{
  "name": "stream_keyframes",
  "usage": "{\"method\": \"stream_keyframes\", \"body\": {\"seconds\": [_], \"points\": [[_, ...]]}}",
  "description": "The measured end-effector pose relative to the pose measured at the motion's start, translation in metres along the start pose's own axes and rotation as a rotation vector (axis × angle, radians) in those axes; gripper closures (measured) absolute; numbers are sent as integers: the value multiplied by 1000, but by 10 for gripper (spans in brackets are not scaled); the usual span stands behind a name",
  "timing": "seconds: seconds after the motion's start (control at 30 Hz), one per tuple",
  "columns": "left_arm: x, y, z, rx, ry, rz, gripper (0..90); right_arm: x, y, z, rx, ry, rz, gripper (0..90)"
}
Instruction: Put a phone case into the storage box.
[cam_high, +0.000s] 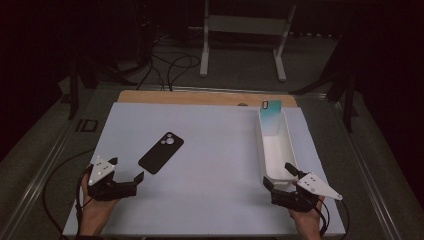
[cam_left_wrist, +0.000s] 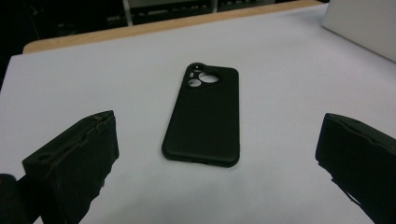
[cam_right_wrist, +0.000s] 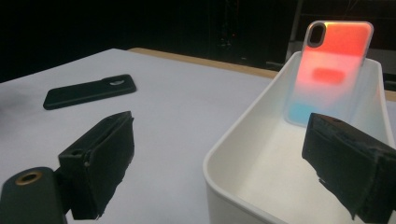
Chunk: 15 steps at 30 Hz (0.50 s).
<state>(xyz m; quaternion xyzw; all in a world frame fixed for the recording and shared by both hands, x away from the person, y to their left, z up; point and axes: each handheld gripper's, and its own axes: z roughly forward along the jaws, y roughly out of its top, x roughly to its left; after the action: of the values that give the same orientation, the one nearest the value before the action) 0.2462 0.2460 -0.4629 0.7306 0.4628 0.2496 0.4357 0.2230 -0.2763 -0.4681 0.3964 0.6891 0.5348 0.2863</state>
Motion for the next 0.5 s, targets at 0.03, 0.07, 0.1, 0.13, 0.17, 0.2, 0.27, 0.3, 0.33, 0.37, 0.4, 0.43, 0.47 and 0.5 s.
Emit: {"method": "stream_keyframes", "body": {"seconds": [0.03,0.07,0.1,0.13,0.17,0.2,0.27,0.3,0.33,0.37,0.4,0.43,0.47,0.5], "points": [[0,0,0,0,0,0,0,0,0,0,0,0,0,92],[2,3,2,11,-7,-6,0,0,0,0,3,-2,-1,92],[2,6,5,21,-8,-7,0,0,0,1,3,-2,-1,92],[3,8,7,30,-10,-5,0,-1,0,1,3,-3,-1,92],[4,10,10,39,-13,-6,0,-1,-1,1,3,-4,0,92],[5,12,14,49,-15,-4,0,-1,-1,1,3,-4,0,92],[6,16,22,67,-21,4,0,-1,-1,0,4,-7,1,92],[6,18,26,79,-22,8,0,-1,-1,0,4,-8,2,92],[6,19,30,89,-25,14,0,-1,-1,0,3,-8,2,92],[6,21,34,102,-33,20,0,-1,-1,0,4,-9,3,92],[6,22,38,120,-35,26,0,-1,-1,0,4,-9,3,92],[6,23,42,135,-33,37,0,-1,-1,0,4,-9,5,92],[6,24,45,150,-36,42,0,-1,-1,0,4,-9,5,92],[6,25,49,164,-40,45,0,-1,-1,0,5,-8,5,92]]}}
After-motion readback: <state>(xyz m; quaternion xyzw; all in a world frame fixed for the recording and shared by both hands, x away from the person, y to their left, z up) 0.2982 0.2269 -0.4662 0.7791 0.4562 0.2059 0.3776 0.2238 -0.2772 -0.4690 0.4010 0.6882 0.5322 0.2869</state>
